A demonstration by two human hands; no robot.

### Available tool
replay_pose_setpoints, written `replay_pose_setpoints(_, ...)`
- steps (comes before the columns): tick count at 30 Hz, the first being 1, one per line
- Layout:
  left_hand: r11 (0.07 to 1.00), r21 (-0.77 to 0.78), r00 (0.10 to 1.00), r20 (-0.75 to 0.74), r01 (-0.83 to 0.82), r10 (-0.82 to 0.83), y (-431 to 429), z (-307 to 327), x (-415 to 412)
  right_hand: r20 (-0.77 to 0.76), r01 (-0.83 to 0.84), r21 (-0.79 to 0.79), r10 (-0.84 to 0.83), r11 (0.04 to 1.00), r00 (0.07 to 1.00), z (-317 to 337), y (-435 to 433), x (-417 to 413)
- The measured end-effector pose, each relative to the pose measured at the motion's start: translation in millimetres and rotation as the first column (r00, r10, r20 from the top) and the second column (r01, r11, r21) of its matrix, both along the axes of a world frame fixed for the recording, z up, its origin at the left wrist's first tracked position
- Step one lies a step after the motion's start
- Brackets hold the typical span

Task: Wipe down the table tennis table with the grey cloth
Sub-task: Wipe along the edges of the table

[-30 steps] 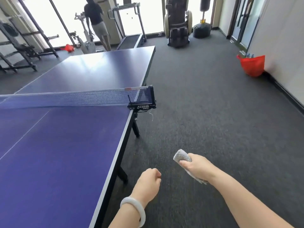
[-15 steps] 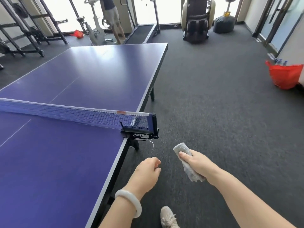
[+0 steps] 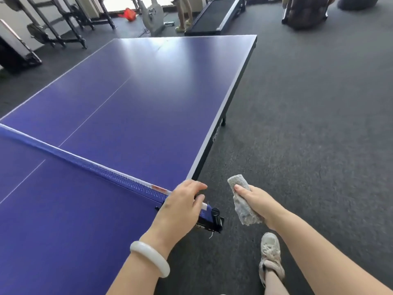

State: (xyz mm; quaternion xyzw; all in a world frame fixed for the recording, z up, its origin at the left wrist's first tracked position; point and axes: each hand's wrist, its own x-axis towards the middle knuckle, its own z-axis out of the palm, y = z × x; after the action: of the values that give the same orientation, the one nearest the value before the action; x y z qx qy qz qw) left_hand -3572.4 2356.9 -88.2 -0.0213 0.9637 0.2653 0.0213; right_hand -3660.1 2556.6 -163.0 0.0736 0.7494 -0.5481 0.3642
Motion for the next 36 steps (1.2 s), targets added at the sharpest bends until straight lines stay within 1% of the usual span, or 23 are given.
replay_pose_setpoints(3,0.995,-0.086,0.997,0.052,-0.054,0.059,-5,-8,-28,0.031,-0.092,-0.035,0.093,0.995,0.995,-22,-20,-49)
replay_pose_setpoints(4,0.99,-0.125,0.993,0.082,-0.07,0.08,-8,-11,-38,0.062,-0.111,-0.057,0.114,0.992,0.992,-29,-28,-63)
replay_pose_setpoints(6,0.978,-0.179,0.978,0.156,-0.11,0.138,-20,-15,-61,0.158,-0.113,-0.103,0.128,0.988,0.979,-42,-43,-86)
replay_pose_setpoints(9,0.961,-0.215,0.941,0.25,-0.174,0.227,-45,-27,-106,0.315,-0.076,-0.135,0.115,0.988,0.942,-67,-67,-105)
replay_pose_setpoints(12,0.942,-0.284,0.894,0.353,-0.18,0.277,-70,-52,-153,0.494,-0.029,-0.142,0.096,0.989,0.864,-92,-91,-108)
replay_pose_setpoints(13,0.939,-0.3,0.881,0.38,-0.169,0.28,-77,-62,-167,0.549,-0.002,-0.158,0.089,0.987,0.831,-100,-98,-107)
replay_pose_setpoints(15,0.938,-0.33,0.866,0.43,-0.11,0.253,-86,-85,-189,0.631,0.109,-0.203,0.045,0.973,0.775,-113,-114,-100)
replay_pose_setpoints(18,0.893,-0.444,0.873,0.461,0.071,0.16,-96,-123,-217,0.708,0.289,-0.264,-0.019,0.92,0.706,-127,-138,-90)
replay_pose_setpoints(20,0.85,-0.507,0.901,0.423,0.144,0.099,-101,-143,-234,0.749,0.351,-0.316,0.004,0.881,0.663,-131,-155,-86)
replay_pose_setpoints(23,0.817,-0.549,0.945,0.327,0.174,0.018,-113,-165,-254,0.811,0.482,-0.366,0.019,0.796,0.585,-132,-170,-77)
replay_pose_setpoints(24,0.814,-0.552,0.953,0.303,0.181,-0.006,-119,-170,-259,0.809,0.504,-0.386,0.021,0.773,0.588,-134,-172,-73)
replay_pose_setpoints(25,0.812,-0.552,0.959,0.281,0.189,-0.033,-124,-175,-262,0.788,0.49,-0.412,0.031,0.768,0.615,-135,-173,-68)
replay_pose_setpoints(27,0.824,-0.531,0.969,0.233,0.197,-0.082,-131,-186,-260,0.692,0.363,-0.458,0.068,0.812,0.719,-136,-175,-58)
replay_pose_setpoints(29,0.86,-0.485,0.98,0.184,0.158,-0.076,-133,-195,-255,0.574,0.202,-0.454,0.112,0.868,0.811,-136,-182,-50)
replay_pose_setpoints(32,0.89,-0.442,0.99,0.122,0.112,-0.064,-135,-202,-253,0.394,0.076,-0.313,0.057,0.947,0.917,-143,-199,-43)
replay_pose_setpoints(34,0.898,-0.426,0.993,0.096,0.108,-0.074,-136,-203,-252,0.34,0.072,-0.224,0.008,0.972,0.94,-144,-208,-41)
replay_pose_setpoints(36,0.905,-0.415,0.994,0.08,0.098,-0.071,-136,-204,-252,0.291,0.096,-0.186,-0.038,0.978,0.956,-145,-213,-38)
